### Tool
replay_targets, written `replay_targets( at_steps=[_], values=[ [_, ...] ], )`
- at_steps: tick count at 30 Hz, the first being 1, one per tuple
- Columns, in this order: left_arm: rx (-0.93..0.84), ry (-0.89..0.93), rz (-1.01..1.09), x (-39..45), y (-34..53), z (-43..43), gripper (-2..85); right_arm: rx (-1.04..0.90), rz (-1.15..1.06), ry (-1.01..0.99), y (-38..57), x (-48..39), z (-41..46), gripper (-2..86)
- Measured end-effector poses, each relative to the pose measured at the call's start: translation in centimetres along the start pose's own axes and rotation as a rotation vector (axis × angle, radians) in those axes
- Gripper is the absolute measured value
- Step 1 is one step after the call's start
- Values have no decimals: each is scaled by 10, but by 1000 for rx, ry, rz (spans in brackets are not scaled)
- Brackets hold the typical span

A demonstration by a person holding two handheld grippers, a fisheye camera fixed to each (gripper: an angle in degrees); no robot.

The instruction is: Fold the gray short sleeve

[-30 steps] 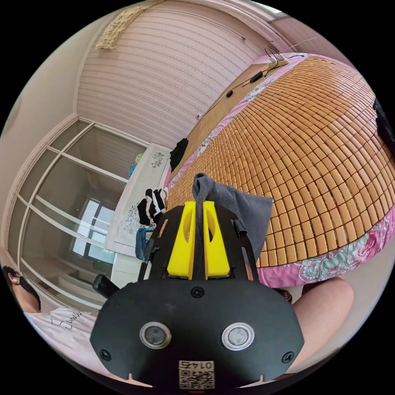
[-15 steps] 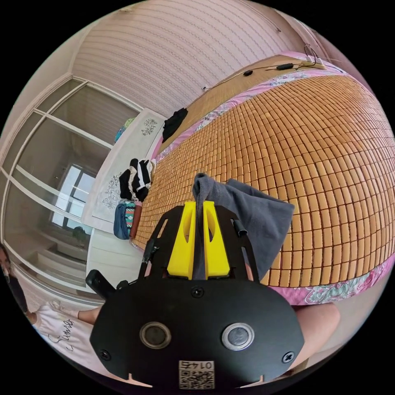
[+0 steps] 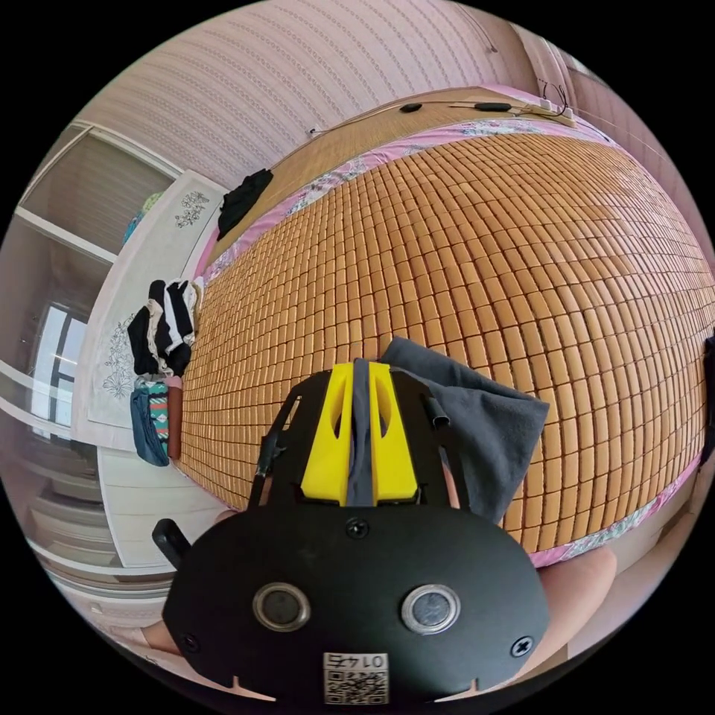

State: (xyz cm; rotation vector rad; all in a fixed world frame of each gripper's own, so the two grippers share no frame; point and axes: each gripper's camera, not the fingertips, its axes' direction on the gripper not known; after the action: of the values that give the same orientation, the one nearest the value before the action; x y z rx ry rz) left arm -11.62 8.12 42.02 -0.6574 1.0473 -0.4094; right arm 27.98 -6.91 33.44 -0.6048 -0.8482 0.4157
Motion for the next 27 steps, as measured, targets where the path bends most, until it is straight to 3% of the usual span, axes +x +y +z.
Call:
replay_targets(
  at_steps=[6,11,17,23,27],
  values=[
    [61,-22,-106,-39,-7,-43,39,-63,-264,168,-1,20,2,67],
    [109,-94,52,-35,-54,-77,42,-171,-494,315,13,38,15,84],
    [-31,-19,255,6,-155,-6,75,-215,-511,280,14,58,30,91],
    [-143,14,286,18,-210,63,126,-211,-587,249,19,74,23,72],
    [-224,-18,331,20,-222,86,91,-210,-574,217,21,93,19,52]
  ],
)
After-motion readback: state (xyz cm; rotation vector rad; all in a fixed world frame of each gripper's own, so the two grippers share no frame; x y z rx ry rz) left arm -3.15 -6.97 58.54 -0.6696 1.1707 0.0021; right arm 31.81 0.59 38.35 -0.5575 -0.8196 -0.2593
